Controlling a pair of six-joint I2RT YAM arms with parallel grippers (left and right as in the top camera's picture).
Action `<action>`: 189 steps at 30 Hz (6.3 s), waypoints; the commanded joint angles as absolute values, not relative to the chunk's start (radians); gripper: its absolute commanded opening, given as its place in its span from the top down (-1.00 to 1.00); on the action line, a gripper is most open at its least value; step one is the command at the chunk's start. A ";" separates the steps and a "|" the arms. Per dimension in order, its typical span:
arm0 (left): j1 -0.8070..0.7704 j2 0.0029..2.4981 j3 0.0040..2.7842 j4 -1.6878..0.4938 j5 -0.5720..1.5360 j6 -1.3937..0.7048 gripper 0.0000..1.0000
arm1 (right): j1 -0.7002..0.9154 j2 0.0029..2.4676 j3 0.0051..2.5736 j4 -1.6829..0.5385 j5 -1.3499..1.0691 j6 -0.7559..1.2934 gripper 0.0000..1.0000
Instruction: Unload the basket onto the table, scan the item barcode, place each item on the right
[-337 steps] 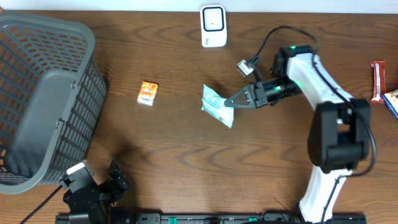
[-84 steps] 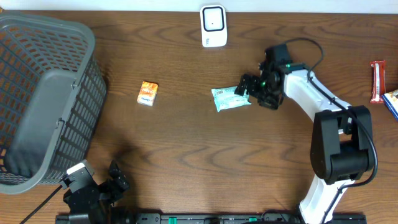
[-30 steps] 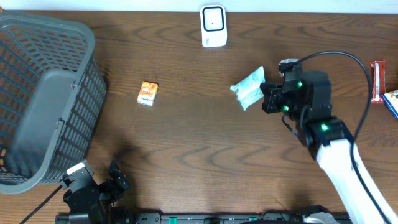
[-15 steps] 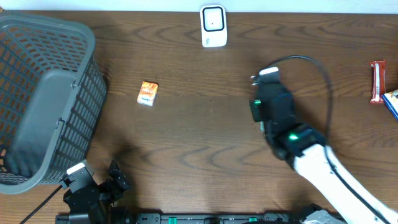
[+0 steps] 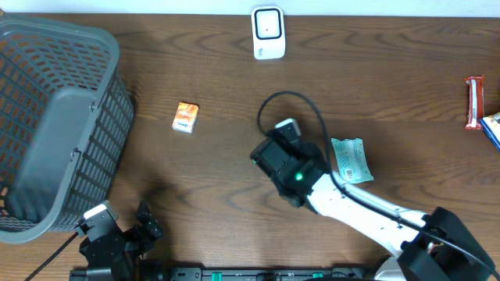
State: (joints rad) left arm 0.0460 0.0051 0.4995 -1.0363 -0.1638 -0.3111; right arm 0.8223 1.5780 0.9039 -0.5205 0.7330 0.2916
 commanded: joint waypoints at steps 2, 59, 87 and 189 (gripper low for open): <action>0.049 0.005 0.501 -1.036 -0.169 -0.312 -0.96 | 0.742 1.515 1.012 -0.646 0.521 0.461 -0.31; 0.049 0.005 0.501 -1.036 -0.169 -0.312 -0.96 | 0.329 2.090 1.077 -0.531 -0.786 0.192 0.98; 0.049 0.005 0.501 -1.036 -0.169 -0.312 -0.96 | 0.294 1.982 1.079 0.083 -1.209 1.019 0.97; 0.049 0.005 0.501 -1.036 -0.169 -0.312 -0.96 | 0.891 2.052 1.155 -0.614 0.266 0.418 0.83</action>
